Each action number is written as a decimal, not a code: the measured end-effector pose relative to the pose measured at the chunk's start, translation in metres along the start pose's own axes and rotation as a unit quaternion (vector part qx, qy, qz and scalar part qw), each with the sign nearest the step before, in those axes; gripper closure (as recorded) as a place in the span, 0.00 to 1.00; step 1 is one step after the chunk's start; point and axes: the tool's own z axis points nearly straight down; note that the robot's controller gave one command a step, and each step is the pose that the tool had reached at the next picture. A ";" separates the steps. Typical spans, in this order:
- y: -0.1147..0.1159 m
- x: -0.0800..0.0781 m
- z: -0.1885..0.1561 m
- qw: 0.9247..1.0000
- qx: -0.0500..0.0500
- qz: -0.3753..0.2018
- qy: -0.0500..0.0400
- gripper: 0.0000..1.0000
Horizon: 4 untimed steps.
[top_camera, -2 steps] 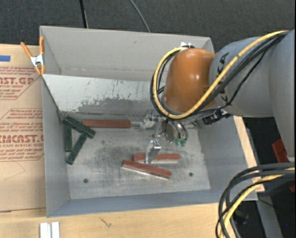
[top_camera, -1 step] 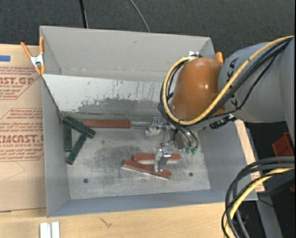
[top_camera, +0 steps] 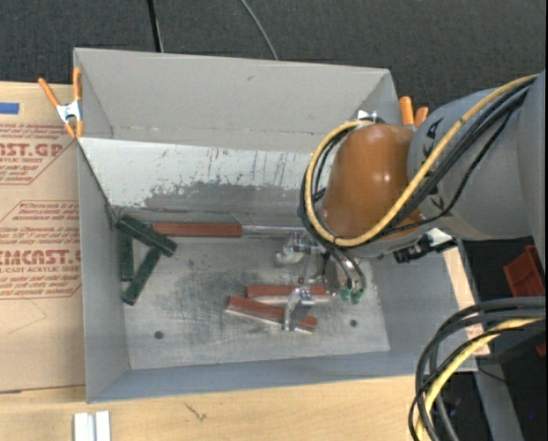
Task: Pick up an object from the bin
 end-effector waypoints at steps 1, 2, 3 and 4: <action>0.003 -0.008 0.064 1.000 0.000 -0.018 -0.003 0.00; 0.002 -0.004 0.061 0.997 -0.003 0.074 -0.016 1.00; 0.002 -0.004 0.061 0.997 -0.003 0.074 -0.016 1.00; 0.002 -0.005 0.060 0.997 -0.003 0.074 -0.014 1.00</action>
Offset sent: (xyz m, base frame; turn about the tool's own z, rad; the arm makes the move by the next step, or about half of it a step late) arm -0.0049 0.0001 -0.0690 0.1483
